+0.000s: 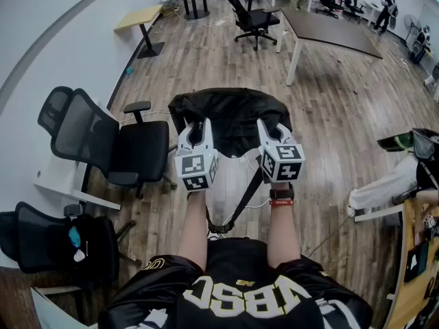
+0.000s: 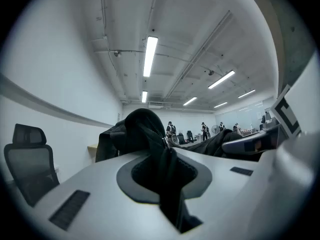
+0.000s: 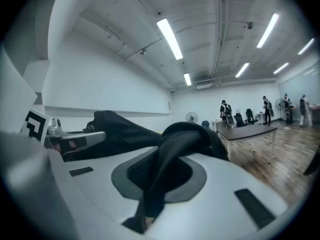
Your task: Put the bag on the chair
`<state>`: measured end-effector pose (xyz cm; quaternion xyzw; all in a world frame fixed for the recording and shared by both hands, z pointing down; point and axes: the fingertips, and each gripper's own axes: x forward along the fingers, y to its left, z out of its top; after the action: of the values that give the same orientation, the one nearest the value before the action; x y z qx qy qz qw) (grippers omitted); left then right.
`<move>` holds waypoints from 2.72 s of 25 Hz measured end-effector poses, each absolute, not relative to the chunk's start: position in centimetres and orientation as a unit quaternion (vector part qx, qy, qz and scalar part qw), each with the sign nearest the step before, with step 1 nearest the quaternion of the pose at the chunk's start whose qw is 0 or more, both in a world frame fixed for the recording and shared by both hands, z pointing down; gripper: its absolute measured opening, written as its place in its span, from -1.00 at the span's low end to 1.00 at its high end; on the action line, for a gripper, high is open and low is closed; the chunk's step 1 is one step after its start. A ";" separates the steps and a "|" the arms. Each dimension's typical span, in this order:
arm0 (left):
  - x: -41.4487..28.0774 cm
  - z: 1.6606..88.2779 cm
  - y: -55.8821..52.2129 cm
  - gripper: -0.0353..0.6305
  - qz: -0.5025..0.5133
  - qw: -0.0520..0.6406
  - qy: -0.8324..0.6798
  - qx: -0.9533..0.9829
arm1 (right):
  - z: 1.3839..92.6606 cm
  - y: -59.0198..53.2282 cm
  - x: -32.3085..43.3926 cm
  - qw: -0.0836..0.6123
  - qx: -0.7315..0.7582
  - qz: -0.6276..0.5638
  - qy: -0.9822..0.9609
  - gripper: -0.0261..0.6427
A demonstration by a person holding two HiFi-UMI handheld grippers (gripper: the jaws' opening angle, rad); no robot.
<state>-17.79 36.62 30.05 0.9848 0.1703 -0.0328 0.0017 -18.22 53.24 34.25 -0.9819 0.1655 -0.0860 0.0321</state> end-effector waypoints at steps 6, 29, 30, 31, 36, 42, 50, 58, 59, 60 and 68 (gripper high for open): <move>-18.6 29.4 39.0 -0.75 -0.046 0.004 0.163 0.986 | 33.3 57.0 -19.1 0.027 -0.986 -0.064 0.151 -0.80; -2.4 33.0 38.2 -0.75 -0.014 0.057 0.168 0.984 | 36.0 56.6 -3.7 0.068 -0.984 -0.085 0.140 -0.79; -1.0 32.7 37.8 -0.75 -0.015 0.058 0.169 0.984 | 35.7 56.2 -2.4 0.070 -0.984 -0.084 0.140 -0.79; 0.3 32.5 37.3 -0.75 -0.015 0.058 0.169 0.984 | 35.6 55.7 -1.0 0.072 -0.984 -0.083 0.141 -0.79; 6.7 32.3 33.6 -0.75 -0.014 0.061 0.161 0.985 | 35.6 52.0 5.8 0.076 -0.981 -0.090 0.154 -0.78; 12.2 32.0 28.5 -0.75 -0.015 0.062 0.142 0.988 | 35.8 46.5 12.4 0.080 -0.976 -0.094 0.177 -0.79; 15.3 32.2 18.9 -0.75 -0.018 0.072 0.071 0.995 | 34.5 37.1 18.2 0.072 -0.961 -0.096 0.250 -0.79; 15.3 34.3 6.7 -0.75 -0.021 0.080 -0.066 0.994 | 36.0 23.3 23.5 0.054 -0.914 -0.115 0.385 -0.78; 15.3 34.8 4.8 -0.75 -0.019 0.083 -0.087 0.993 | 36.4 21.3 24.1 0.053 -0.906 -0.120 0.403 -0.78; 15.3 35.3 2.9 -0.75 -0.017 0.086 -0.109 0.990 | 36.8 19.1 24.7 0.052 -0.896 -0.126 0.422 -0.78; 13.3 35.9 -10.0 -0.75 -0.017 0.087 -0.287 0.954 | 38.0 1.7 27.7 0.030 -0.801 -0.160 0.576 -0.78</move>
<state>13.32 -9.95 35.89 0.9538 -0.2871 -0.0172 0.0871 27.68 1.69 37.95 -0.8010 0.5760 -0.1605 0.0298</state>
